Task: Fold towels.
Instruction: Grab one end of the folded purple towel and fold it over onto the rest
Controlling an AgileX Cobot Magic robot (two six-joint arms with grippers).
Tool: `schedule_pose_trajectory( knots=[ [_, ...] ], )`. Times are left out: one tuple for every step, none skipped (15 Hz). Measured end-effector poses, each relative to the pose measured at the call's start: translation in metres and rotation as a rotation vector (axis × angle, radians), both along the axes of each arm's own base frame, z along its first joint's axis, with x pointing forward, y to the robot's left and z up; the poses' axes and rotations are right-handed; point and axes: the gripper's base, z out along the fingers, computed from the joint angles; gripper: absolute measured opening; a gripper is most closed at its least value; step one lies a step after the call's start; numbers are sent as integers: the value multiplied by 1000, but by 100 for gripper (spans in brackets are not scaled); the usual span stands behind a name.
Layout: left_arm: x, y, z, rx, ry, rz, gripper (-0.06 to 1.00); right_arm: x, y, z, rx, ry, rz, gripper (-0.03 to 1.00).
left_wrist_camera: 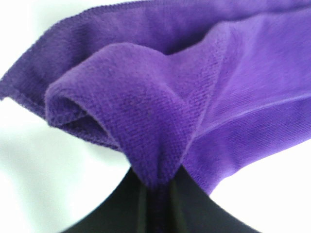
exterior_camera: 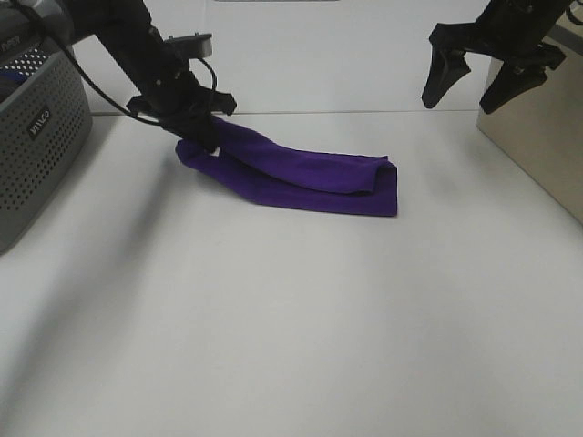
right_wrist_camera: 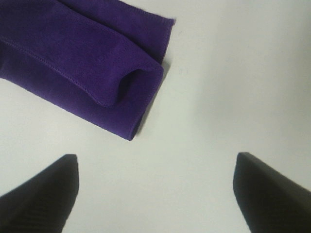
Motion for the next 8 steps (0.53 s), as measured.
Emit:
schedule_pose_trajectory(
  knots=[
    [1,-4,12,-55,-16,7,3,-3,0,11,2,-25,0,84],
    [-1,-14,20,-117,-19,-3,3,-7,-1,22,3,-48,0,84],
    [-6,-29,25,-165,-13,-25,3,-12,-1,36,5,-78,0,84],
    [-14,-49,26,-188,-3,-61,3,-16,-1,48,7,-105,-2,84],
    [-26,-80,22,-196,5,-115,3,-24,-2,66,12,-142,-7,84],
    [-31,-98,21,-204,-16,-136,3,-29,-2,77,15,-167,-8,84],
    [-36,-113,19,-216,-37,-146,3,-33,-3,85,16,-185,-8,84],
    [-39,-126,16,-225,-52,-146,3,-36,-3,92,18,-202,-8,84]
  ],
)
